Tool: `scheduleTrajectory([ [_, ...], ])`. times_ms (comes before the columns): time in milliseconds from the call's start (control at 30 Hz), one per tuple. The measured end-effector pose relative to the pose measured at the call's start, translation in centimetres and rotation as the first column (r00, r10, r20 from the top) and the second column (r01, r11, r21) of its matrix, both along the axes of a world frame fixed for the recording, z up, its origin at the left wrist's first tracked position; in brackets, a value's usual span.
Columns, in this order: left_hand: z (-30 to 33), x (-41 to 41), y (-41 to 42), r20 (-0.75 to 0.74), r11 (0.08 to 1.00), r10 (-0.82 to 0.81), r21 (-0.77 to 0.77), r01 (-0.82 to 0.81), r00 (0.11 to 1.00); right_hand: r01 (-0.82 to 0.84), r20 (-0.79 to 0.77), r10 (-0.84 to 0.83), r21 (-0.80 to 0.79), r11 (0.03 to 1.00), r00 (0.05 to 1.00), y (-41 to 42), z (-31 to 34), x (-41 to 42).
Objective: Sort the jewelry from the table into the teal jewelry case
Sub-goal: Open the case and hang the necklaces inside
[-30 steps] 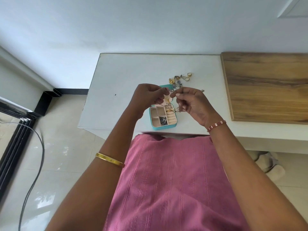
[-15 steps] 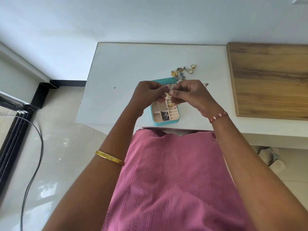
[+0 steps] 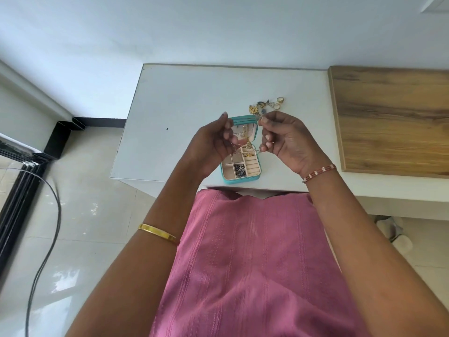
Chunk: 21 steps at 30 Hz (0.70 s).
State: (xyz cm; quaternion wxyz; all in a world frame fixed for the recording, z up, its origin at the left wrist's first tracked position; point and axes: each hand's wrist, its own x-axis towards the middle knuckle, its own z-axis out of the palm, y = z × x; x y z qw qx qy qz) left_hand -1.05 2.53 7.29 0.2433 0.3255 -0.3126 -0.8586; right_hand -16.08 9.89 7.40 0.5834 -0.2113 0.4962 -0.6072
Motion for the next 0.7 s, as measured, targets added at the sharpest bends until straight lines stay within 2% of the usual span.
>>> scheduleTrajectory([
  [100,0.1,-0.1,0.3,-0.104,0.992,0.078,0.106,-0.067,0.991,-0.018,0.062,0.019,-0.008,1.0,0.998,0.2,0.2,0.1],
  [267,0.3,-0.4,0.7,-0.07,0.997,0.059,0.063,-0.054,0.996,-0.179,-0.057,0.179,0.006,0.984,0.982,0.4,0.7,0.1],
  [333,0.3,-0.4,0.8,-0.06,0.997,0.049,0.057,-0.045,0.997,-0.187,-0.05,0.186,-0.023,0.982,0.981,0.4,1.0,-0.1],
  [433,0.2,-0.2,0.7,-0.036,1.0,0.002,0.029,-0.001,0.999,-0.092,0.124,0.101,-0.076,0.993,0.987,0.3,1.3,-0.5],
  [533,0.5,-0.3,0.9,-0.008,0.995,-0.097,-0.039,0.097,0.995,0.023,0.299,0.008,-0.102,0.995,0.954,0.2,1.5,-0.6],
  [633,1.0,-0.8,1.2,0.026,0.986,-0.146,-0.08,0.147,0.989,0.104,0.376,-0.051,-0.121,0.987,0.925,0.0,1.6,-0.5],
  [700,1.2,-1.0,1.0,0.038,0.988,-0.127,-0.079,0.13,0.991,0.098,0.394,-0.042,-0.124,0.987,0.918,-0.1,1.6,-0.4],
])
